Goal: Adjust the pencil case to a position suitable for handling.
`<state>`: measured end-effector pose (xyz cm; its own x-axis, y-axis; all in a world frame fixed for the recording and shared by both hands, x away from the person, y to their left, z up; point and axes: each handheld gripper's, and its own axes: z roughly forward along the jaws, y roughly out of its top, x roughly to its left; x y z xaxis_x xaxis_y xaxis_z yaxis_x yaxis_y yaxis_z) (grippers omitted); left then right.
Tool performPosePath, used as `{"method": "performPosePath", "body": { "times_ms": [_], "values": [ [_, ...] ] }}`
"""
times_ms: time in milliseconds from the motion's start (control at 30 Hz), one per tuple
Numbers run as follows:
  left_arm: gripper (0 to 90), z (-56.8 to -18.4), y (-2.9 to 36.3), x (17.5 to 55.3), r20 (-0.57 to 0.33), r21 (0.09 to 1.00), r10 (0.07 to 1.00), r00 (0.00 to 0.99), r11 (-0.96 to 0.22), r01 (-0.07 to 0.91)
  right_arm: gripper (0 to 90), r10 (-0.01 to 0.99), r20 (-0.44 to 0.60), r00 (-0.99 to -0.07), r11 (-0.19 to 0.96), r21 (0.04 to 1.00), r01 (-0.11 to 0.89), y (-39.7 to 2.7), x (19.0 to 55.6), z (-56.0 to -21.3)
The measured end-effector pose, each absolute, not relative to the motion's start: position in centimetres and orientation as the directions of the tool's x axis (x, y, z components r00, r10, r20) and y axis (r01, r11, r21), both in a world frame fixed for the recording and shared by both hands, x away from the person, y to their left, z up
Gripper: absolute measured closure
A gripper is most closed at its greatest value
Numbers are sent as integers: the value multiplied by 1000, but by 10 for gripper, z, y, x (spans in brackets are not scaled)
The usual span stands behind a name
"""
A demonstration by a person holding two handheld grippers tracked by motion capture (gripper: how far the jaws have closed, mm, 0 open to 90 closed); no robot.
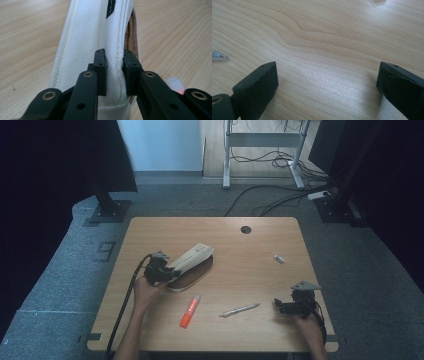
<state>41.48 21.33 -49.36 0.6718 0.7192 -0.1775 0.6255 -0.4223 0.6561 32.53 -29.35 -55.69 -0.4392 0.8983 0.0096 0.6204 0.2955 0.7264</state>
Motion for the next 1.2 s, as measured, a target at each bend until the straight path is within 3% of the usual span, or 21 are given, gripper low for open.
{"method": "performPosePath", "body": {
  "times_ms": [833, 1200],
  "values": [
    [758, -491, 229, 400, -221, 679, 691, 689, -398, 617, 42, 907, 9, -421, 283, 727, 626, -292, 323, -557],
    [757, -492, 229, 400, -215, 679, 689, 692, -404, 613, 0, 889, 6, -457, 324, 697, 639, -294, 327, -553]
  ]
}}
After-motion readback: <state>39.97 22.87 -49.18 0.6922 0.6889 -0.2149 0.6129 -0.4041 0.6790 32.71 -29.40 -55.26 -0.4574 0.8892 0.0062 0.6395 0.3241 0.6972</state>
